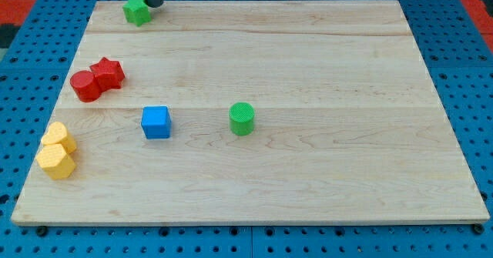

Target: Move the green circle into the green star

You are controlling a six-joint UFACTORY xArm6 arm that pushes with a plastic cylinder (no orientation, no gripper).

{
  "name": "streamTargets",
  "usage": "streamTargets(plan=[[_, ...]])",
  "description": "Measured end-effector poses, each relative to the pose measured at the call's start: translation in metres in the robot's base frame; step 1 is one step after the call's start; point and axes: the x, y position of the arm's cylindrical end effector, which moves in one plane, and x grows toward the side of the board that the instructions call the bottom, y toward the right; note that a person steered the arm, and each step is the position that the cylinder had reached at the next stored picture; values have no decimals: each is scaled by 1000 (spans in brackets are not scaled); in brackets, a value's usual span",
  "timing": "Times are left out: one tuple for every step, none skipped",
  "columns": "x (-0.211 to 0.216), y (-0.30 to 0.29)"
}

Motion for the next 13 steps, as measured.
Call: streamTargets(plan=[[0, 39], [25, 110], [43, 158], [76, 236], [99, 280], [121, 315], [154, 339], [188, 340], [210, 334], [215, 334], [217, 334], [220, 334], [248, 330]])
